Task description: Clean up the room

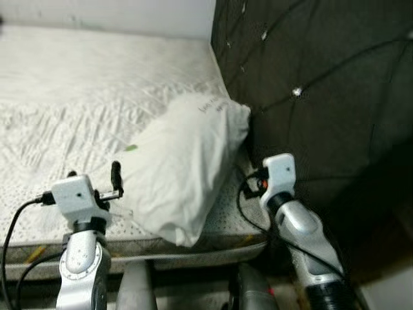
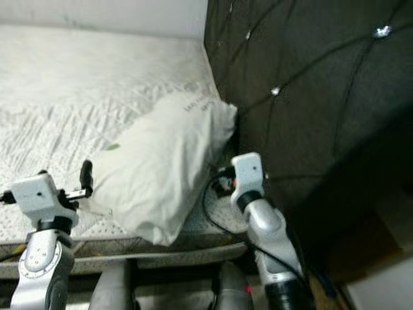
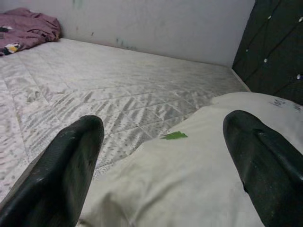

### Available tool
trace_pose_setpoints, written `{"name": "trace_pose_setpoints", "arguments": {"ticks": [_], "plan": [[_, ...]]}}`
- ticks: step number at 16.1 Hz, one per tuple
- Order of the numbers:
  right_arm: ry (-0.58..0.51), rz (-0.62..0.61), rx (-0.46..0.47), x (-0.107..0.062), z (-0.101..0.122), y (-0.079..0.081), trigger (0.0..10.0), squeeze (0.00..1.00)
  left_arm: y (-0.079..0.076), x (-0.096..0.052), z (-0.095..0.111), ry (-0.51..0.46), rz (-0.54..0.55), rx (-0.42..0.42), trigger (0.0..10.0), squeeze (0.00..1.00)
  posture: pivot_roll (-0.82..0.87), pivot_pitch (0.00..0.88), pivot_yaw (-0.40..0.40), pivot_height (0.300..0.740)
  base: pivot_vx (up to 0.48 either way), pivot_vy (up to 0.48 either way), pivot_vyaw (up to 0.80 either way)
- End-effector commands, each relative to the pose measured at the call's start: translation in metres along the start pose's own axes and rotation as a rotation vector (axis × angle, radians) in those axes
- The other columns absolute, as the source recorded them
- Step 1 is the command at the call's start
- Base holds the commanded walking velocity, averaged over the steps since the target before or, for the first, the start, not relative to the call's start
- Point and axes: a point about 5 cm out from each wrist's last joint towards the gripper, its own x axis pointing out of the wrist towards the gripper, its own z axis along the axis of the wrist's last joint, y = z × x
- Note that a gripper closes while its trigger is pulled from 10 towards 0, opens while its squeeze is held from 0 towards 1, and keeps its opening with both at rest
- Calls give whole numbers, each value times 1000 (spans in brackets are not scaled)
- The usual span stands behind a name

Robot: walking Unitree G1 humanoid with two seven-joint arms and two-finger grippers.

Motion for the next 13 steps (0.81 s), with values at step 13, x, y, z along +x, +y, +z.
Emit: {"name": "trace_pose_setpoints", "arguments": {"ticks": [13], "plan": [[162, 439, 34, 9, -8, 32, 10000, 0, 19, -33, 10, 54, 114, 126, 10000, 0, 52, 66, -114, 571, 0, 0, 0]]}}
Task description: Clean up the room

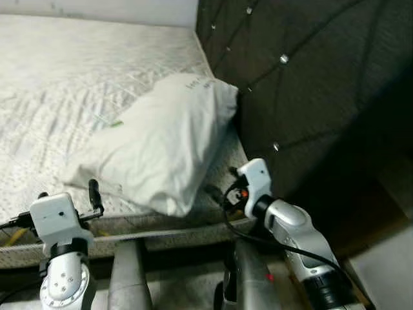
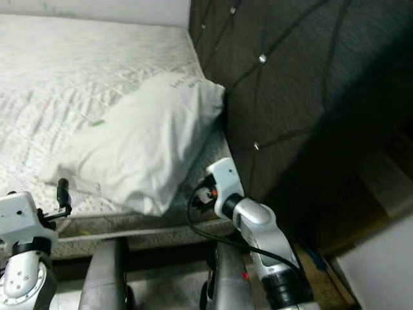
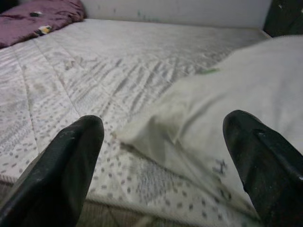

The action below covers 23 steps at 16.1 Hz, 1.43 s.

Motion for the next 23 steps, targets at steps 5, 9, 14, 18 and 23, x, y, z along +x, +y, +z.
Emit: {"name": "trace_pose_setpoints", "arguments": {"ticks": [5, 9, 14, 18, 23], "plan": [[34, 175, -21, 19, 12, 15, 10000, 0, -1, -12, 11, 15, -15, -6, 10000, 0, 84, 128, -125, 571, 0, 0, 0], [51, 267, 7, 29, 9, 41, 10000, 0, -1, -23, 9, 52, -22, -3, 10000, 0, 103, 135, -144, 536, 0, 0, 0], [35, 170, 29, 48, 12, 49, 10000, 0, -1, -26, 5, 115, -47, 13, 10000, 0, 123, 137, -134, 536, 0, 0, 0], [17, 69, 116, 65, 21, 53, 10000, 0, -6, -32, 3, 175, -104, 17, 10000, 0, 128, 157, -119, 536, 0, 0, 0], [-34, 28, 285, 91, 47, 67, 10000, 0, -8, -32, 5, 196, -135, 25, 10000, 0, 136, 168, -114, 536, 0, 0, 0]]}}
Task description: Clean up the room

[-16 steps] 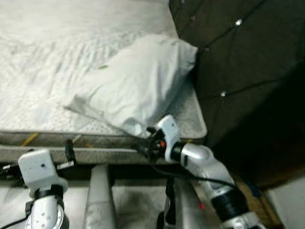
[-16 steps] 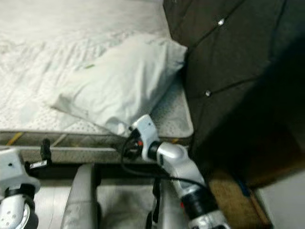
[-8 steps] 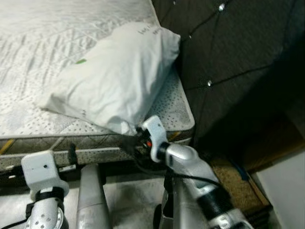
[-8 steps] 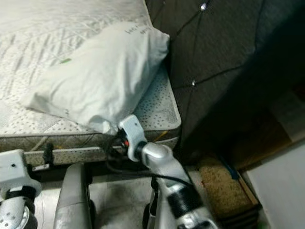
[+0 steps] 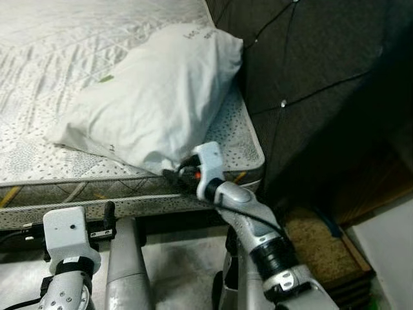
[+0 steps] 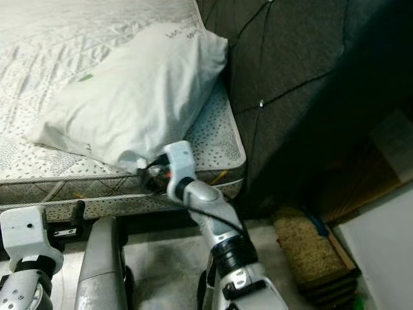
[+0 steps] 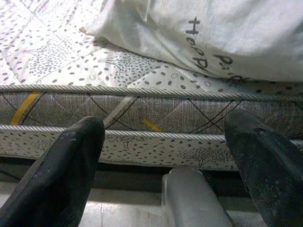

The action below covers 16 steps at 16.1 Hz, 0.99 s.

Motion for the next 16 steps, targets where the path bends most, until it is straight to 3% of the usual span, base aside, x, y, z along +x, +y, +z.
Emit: {"name": "trace_pose_setpoints", "arguments": {"ticks": [1, 5, 6, 7, 8, 9, 10, 14, 16], "plan": [[-46, 84, 77, 17, 20, 35, 10000, 0, -1, -2, 3, -2, -12, -2, 10000, 0, 137, 169, -114, 536, 0, 0, 0], [-69, 84, 184, 29, 31, 54, 10000, 0, -2, -5, 1, 24, -15, -1, 10000, 0, 147, 174, -130, 536, 0, 0, 0], [-77, 77, 249, 31, 34, 58, 9059, 0, -2, -6, 0, 26, -10, 0, 10000, 0, 151, 178, -136, 536, 0, 0, 0], [-78, 82, 267, 33, 36, 61, 4706, 0, -1, -7, 0, 31, -3, -4, 10000, 0, 151, 178, -136, 536, 0, 0, 0], [-87, 136, 288, 34, 42, 68, 3843, 0, -1, -8, 0, 34, 2, -7, 10000, 0, 160, 176, -144, 536, 0, 0, 0], [-91, 159, 283, 34, 46, 70, 4902, 0, -1, -8, 0, 34, 3, -7, 10000, 0, 160, 176, -144, 536, 0, 0, 0], [-102, 220, 277, 33, 52, 72, 10000, 0, -1, -7, -1, 36, 1, -8, 10000, 0, 158, 169, -145, 536, 0, 0, 0], [-148, 327, 337, 29, 68, 66, 10000, 0, -4, -2, -1, 36, -16, -13, 10000, 0, 153, 160, -145, 536, 0, 0, 0], [-157, 389, 329, 28, 72, 73, 10000, 0, -5, -2, -1, 38, -28, -17, 10000, 0, 156, 155, -143, 536, 0, 0, 0]]}}
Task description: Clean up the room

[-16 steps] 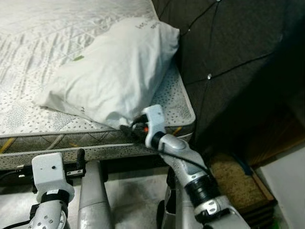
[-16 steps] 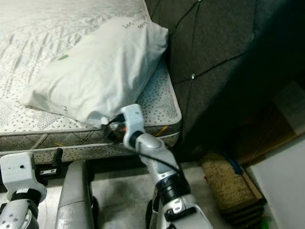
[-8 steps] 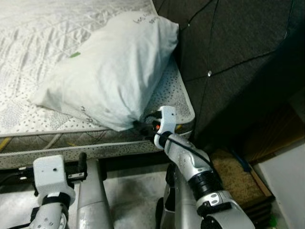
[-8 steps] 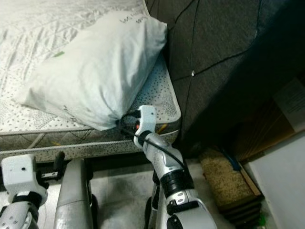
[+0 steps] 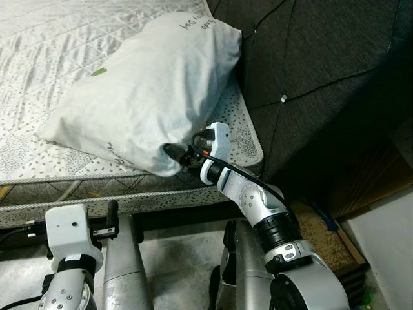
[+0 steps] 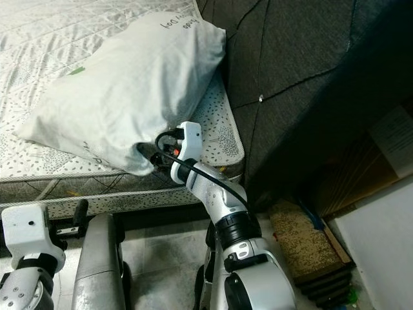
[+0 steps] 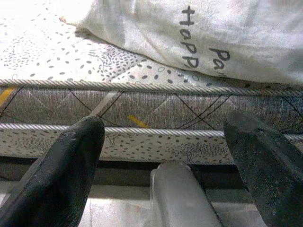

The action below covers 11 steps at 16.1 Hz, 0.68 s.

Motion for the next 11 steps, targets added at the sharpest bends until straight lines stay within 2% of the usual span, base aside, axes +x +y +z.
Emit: {"name": "trace_pose_setpoints", "arguments": {"ticks": [1, 3, 4, 6, 7, 8, 11], "plan": [[-51, 235, 19, 33, 11, 78, 10000, 0, -1, -1, -6, 37, -8, 1, 10000, 0, 157, 152, -143, 536, 0, 0, 0], [-83, 199, -60, 35, 10, 78, 10000, 0, 0, 1, -6, 39, -9, 6, 10000, 0, 161, 148, -143, 536, 0, 0, 800], [-85, 176, -53, 35, 9, 76, 10000, 0, 0, 1, -6, 39, -9, 6, 10000, 0, 161, 148, -143, 536, 0, 0, 800], [-113, 47, -46, 35, 7, 64, 10000, 0, 0, 2, -7, 40, -9, 9, 10000, 0, 162, 144, -142, 536, 0, 0, 800], [-115, 39, -47, 35, 6, 63, 10000, 0, 0, 2, -6, 40, -9, 9, 10000, 0, 162, 144, -142, 536, 0, 0, 800], [-112, 23, -27, 35, 4, 61, 10000, 0, 0, 2, -6, 40, -10, 9, 10000, 0, 162, 144, -142, 536, 0, 0, 0], [-104, -28, -78, 35, -1, 59, 10000, 0, 0, 3, -7, 44, -15, 11, 10000, 0, 161, 140, -138, 536, 0, 0, 0]]}}
